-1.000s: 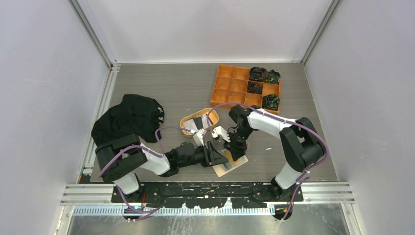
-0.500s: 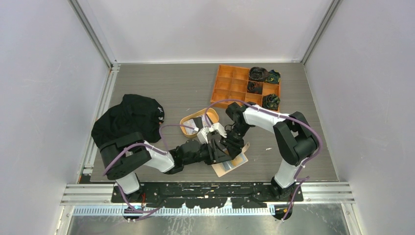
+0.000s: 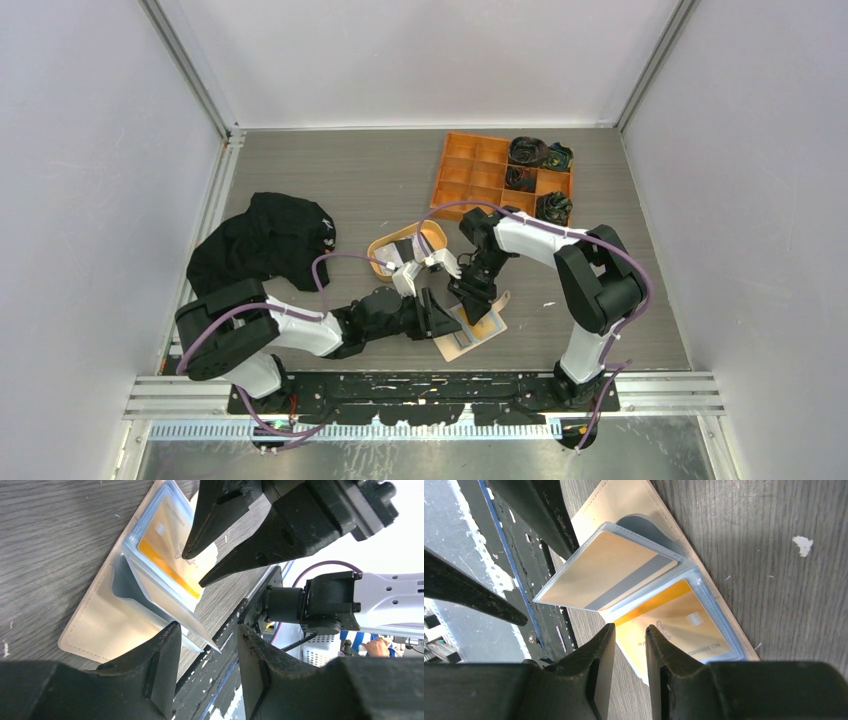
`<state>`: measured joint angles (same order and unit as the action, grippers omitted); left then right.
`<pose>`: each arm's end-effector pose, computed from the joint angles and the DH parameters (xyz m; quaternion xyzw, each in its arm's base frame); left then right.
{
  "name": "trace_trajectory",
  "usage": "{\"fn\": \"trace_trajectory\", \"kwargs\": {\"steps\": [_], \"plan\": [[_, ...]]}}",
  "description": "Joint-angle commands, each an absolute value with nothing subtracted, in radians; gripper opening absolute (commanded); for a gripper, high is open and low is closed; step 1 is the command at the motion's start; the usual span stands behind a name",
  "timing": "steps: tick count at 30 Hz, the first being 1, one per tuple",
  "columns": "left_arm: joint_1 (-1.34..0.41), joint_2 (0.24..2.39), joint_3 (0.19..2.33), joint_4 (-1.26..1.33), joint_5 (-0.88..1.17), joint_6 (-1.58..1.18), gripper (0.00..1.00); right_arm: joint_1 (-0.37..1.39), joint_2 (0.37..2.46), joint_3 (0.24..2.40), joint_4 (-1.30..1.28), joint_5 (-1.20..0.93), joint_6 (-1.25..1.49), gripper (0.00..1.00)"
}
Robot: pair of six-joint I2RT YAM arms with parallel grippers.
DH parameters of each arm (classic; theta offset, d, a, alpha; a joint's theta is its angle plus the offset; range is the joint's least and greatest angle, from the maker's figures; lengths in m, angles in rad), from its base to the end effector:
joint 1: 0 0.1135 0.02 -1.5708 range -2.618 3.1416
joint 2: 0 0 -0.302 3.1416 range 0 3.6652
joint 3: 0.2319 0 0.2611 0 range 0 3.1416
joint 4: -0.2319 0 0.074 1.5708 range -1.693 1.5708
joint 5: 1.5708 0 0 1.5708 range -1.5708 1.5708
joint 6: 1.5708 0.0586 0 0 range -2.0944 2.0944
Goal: Put the credit cards into the card holder
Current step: Insert the credit card into the card holder.
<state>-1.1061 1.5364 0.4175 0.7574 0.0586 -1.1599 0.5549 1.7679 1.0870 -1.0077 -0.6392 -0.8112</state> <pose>0.1307 -0.2684 0.1661 -0.0055 0.8225 -0.5249 0.2191 0.2367 0.1878 0.1761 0.5838 -0.7468 -0.3182 0.0153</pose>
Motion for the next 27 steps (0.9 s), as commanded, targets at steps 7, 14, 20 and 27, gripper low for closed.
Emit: {"fn": "trace_trajectory", "kwargs": {"steps": [7,14,20,27], "plan": [[-1.11,1.503,0.411,0.761,0.031,-1.123,0.46,0.558,1.734,1.12,-1.023,-0.667,-0.806,0.36],[-1.11,1.51,0.418,0.774,0.038,-1.12,0.46,0.546,1.695,1.109,-1.016,-0.672,-0.816,0.36],[-1.109,1.508,0.402,0.788,0.032,-1.126,0.46,0.533,1.661,1.1,-1.017,-0.684,-0.836,0.37],[-1.108,1.512,0.386,0.801,0.024,-1.125,0.46,0.512,1.609,1.084,-1.015,-0.699,-0.875,0.38]]}}
